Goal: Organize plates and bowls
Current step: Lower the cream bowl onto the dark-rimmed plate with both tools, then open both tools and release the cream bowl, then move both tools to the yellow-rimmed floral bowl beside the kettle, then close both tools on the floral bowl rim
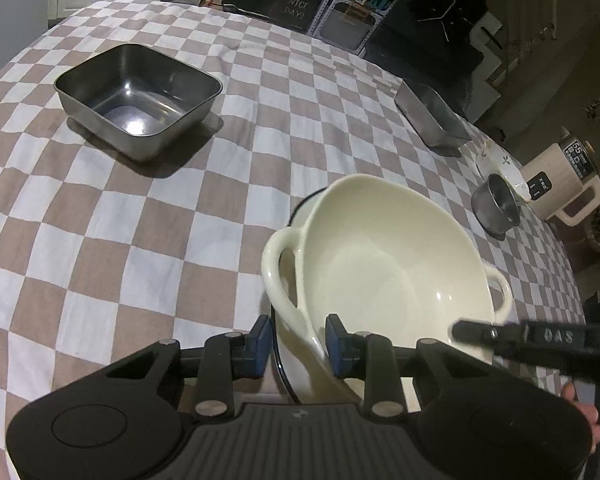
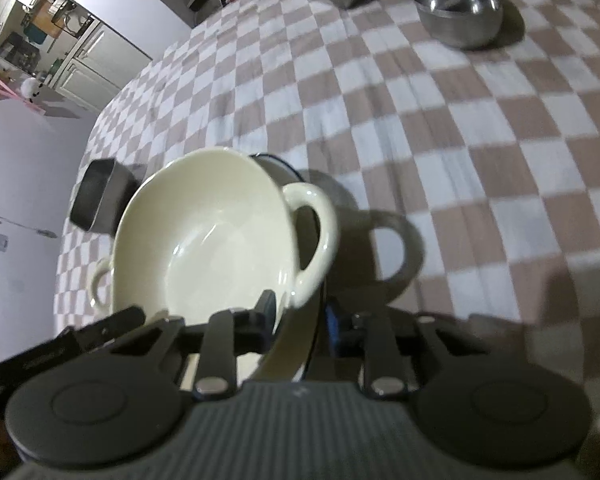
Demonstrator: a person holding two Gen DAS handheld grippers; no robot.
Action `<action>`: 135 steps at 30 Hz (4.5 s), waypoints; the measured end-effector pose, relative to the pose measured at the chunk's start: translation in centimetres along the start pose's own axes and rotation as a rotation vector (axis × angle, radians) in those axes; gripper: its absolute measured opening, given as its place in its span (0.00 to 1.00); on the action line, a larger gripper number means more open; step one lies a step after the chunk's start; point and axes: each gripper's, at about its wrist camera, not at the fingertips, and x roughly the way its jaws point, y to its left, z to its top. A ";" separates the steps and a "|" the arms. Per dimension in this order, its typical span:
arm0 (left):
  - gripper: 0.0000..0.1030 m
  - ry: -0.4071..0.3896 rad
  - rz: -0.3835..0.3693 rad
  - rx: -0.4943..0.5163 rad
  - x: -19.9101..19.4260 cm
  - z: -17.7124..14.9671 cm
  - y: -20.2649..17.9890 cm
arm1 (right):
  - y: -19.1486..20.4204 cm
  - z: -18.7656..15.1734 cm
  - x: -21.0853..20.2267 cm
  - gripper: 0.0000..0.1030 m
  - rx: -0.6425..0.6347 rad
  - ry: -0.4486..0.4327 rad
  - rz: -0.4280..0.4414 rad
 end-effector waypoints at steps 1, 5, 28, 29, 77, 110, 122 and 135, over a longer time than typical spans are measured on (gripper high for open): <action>0.30 -0.001 0.000 0.000 0.1 0.1 -0.1 | -0.4 0.4 0.0 0.28 -0.004 -0.011 -0.004; 0.28 -0.015 -0.004 -0.006 0.0 0.5 0.0 | -0.5 1.6 0.4 0.27 0.006 0.004 -0.001; 0.10 -0.114 0.010 -0.056 -2.0 2.0 1.4 | -1.6 1.7 -1.9 0.27 0.009 -0.103 -0.004; 0.10 -0.114 0.013 -0.053 -2.1 2.0 1.3 | -1.7 1.7 -1.9 0.26 0.009 -0.102 -0.002; 1.00 -0.337 0.115 0.136 -6.7 4.3 -14.9 | -3.9 3.5 -14.1 1.00 -0.216 -0.530 -0.203; 1.00 -0.335 0.197 0.459 12.1 11.2 -34.6 | -18.9 13.3 -13.6 1.00 -0.011 -0.729 -0.366; 1.00 -0.268 0.092 0.467 21.9 14.6 -34.4 | -21.4 19.2 -7.3 1.00 0.006 -0.652 -0.422; 0.39 -0.116 -0.077 0.352 27.6 18.1 -33.0 | -23.5 23.3 -2.7 0.47 0.148 -0.576 -0.267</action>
